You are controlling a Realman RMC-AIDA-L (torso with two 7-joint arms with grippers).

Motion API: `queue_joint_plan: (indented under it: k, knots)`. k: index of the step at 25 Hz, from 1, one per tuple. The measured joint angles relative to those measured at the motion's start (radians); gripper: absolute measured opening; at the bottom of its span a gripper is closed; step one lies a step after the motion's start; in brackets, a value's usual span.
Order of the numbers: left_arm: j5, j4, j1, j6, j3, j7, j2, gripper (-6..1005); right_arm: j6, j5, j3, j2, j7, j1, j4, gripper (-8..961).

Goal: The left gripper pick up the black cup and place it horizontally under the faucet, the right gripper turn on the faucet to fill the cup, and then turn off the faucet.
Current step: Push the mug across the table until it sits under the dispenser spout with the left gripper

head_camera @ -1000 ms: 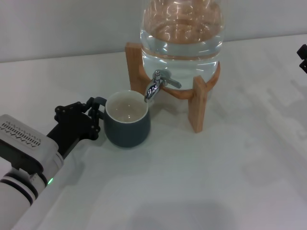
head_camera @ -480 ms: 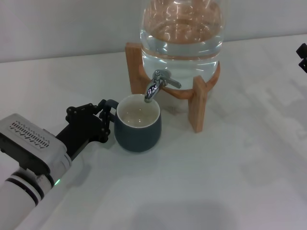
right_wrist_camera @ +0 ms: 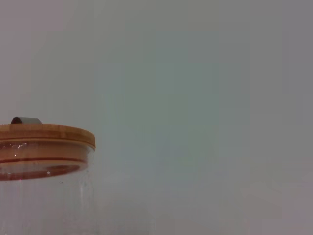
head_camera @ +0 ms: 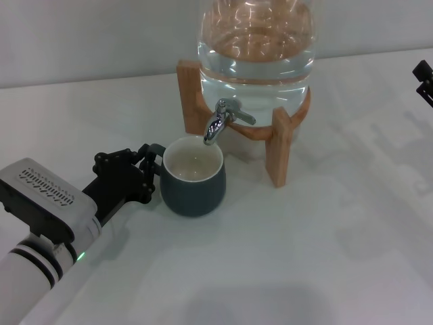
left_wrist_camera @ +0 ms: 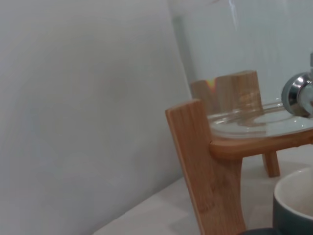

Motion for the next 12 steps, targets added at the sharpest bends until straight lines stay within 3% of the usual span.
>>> queue_joint_plan:
  k: [12]
  knots:
    - [0.000,-0.003,-0.002,-0.005,-0.005,0.000,0.001,137,0.000,0.000,0.000,0.000,0.001,0.006,-0.001,837]
